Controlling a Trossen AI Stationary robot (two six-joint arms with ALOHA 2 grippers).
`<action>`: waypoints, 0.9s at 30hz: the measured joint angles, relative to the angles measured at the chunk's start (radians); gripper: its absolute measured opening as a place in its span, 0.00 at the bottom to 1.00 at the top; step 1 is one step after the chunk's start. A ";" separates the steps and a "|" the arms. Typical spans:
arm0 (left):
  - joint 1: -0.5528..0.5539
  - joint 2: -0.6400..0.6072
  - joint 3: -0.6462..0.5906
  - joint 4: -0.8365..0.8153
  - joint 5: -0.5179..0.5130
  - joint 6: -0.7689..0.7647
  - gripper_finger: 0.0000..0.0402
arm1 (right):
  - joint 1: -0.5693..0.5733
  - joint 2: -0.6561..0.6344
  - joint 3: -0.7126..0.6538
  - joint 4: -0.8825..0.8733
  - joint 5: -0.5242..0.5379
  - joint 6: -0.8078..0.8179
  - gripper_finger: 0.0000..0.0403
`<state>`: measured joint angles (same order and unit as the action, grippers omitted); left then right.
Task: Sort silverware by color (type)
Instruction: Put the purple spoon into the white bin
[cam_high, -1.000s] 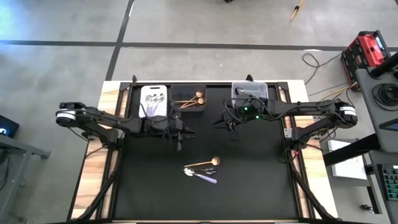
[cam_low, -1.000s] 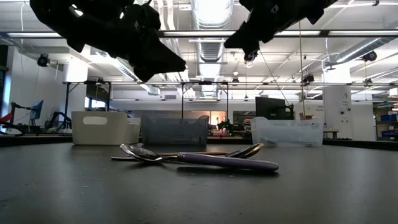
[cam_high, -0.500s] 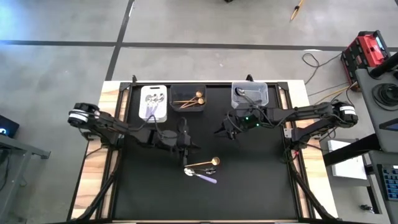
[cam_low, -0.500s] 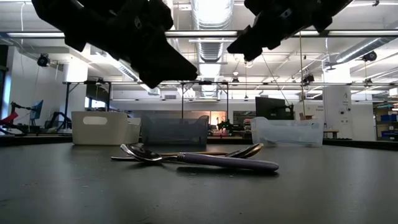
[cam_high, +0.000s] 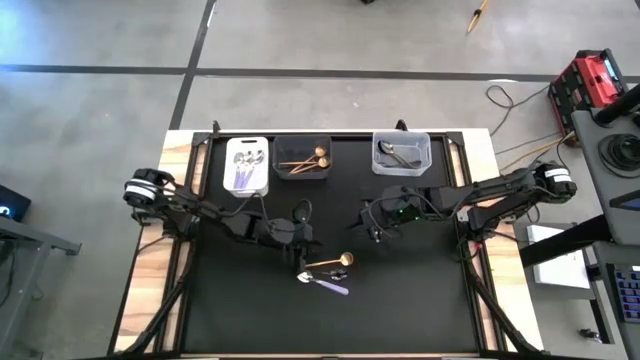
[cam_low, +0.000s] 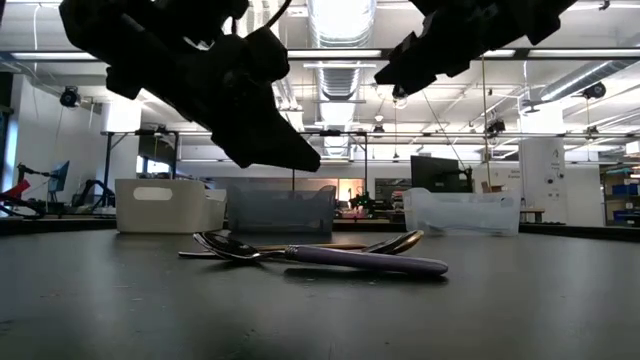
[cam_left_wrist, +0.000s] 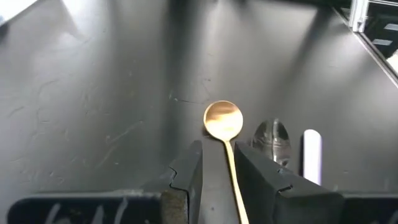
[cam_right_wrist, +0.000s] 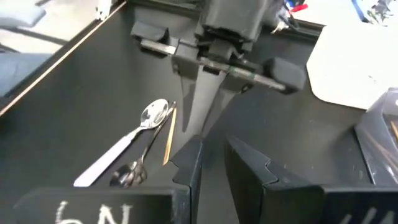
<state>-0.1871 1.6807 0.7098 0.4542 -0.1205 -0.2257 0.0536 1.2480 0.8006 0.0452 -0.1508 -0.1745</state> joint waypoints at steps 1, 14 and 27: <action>0.000 0.001 0.002 0.000 -0.007 0.001 0.19 | 0.004 0.000 -0.003 -0.001 0.004 0.000 0.15; 0.001 0.036 0.050 -0.006 -0.092 0.016 0.19 | 0.027 0.000 -0.087 0.134 0.031 -0.001 0.15; -0.014 0.074 0.087 -0.005 -0.090 0.034 0.19 | 0.027 0.019 -0.251 0.366 0.048 0.025 0.15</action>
<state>-0.2013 1.7546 0.7963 0.4492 -0.2108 -0.1917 0.0811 1.2675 0.5494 0.4110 -0.1026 -0.1492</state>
